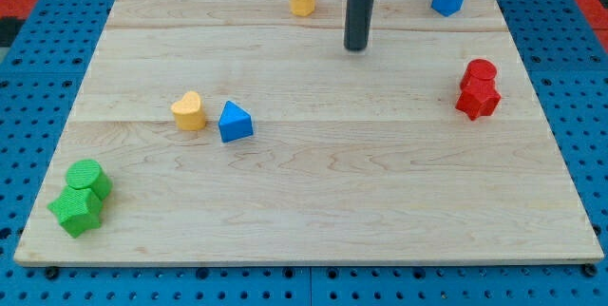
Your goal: Push the yellow hexagon a bit down
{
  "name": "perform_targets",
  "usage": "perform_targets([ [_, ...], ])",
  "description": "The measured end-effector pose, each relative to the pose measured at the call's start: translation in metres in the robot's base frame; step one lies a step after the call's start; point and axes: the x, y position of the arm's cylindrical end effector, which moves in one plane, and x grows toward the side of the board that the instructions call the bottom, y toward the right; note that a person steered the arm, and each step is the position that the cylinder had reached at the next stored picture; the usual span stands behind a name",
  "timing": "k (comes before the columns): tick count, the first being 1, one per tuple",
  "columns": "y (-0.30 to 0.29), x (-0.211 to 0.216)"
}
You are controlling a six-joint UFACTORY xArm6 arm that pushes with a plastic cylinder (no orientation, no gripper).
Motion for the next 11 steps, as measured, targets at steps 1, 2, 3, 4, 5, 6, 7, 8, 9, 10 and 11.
perform_targets([
  [1,0.000,-0.071],
  [2,-0.009,-0.085],
  [3,-0.037,-0.084],
  [4,-0.059,-0.085],
  [5,-0.095,-0.085],
  [6,-0.130,-0.086],
  [7,-0.136,-0.082],
  [8,-0.109,-0.075],
  [9,-0.074,-0.074],
  [10,-0.071,-0.060],
  [11,-0.090,-0.061],
])
